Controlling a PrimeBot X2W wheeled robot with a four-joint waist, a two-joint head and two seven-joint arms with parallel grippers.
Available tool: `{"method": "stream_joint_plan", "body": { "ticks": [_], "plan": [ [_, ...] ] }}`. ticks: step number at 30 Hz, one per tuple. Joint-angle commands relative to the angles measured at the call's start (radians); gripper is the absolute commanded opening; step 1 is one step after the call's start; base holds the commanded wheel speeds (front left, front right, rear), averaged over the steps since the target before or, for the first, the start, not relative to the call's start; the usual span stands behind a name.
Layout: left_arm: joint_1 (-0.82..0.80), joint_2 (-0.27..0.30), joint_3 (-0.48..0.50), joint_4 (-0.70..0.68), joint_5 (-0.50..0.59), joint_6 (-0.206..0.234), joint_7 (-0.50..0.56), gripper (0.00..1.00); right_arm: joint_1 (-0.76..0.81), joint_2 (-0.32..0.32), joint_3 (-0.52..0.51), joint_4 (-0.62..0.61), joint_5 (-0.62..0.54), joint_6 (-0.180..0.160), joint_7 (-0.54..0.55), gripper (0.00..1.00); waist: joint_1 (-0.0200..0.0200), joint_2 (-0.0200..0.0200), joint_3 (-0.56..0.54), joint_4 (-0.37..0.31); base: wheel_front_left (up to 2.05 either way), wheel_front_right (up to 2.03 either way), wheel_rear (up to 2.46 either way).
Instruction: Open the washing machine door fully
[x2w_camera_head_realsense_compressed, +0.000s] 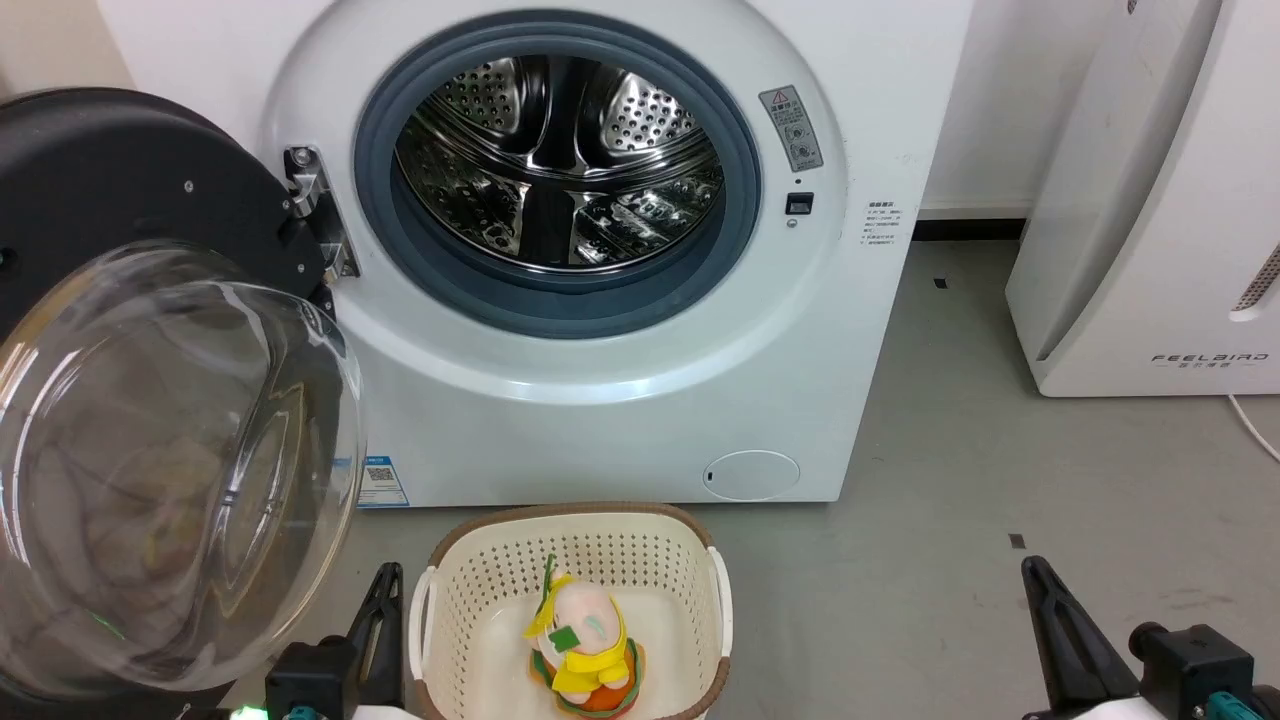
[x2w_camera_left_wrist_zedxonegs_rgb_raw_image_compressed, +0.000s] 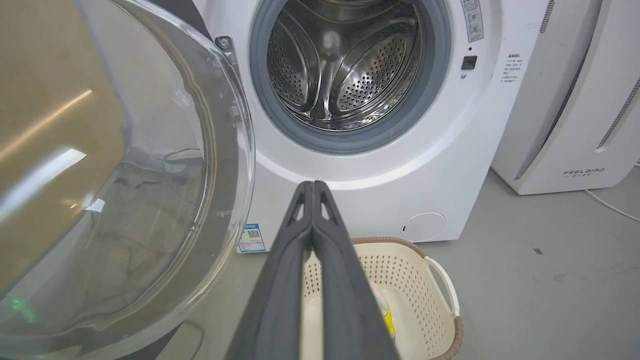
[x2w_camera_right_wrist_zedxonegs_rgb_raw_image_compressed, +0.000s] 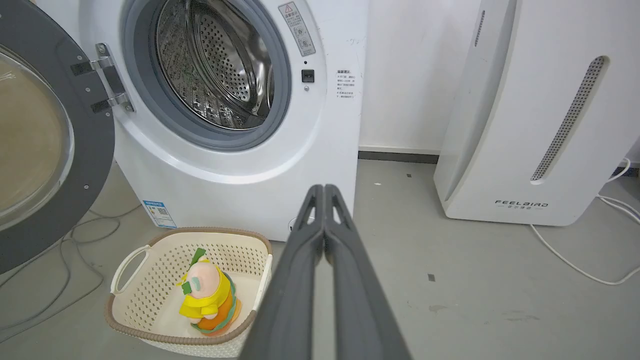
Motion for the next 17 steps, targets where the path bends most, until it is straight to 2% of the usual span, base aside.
{"method": "stream_joint_plan", "body": {
  "ticks": [1, 17],
  "plan": [
    [-0.019, -0.009, 0.009, -0.005, 0.015, -0.006, 0.007, 0.00, -0.018, 0.001, 0.002, 0.005, -0.011, 0.000, 0.002, 0.00, 0.0000, -0.0001, 0.001, 0.000, 0.00, 0.00, 0.00],
    [-0.034, -0.035, 0.042, -0.011, 0.042, -0.035, 0.033, 0.00, -0.044, 0.001, 0.008, 0.018, -0.024, 0.000, 0.009, 0.00, 0.0000, -0.0001, 0.009, 0.000, 0.00, 0.00, 0.00]
  ]
}}
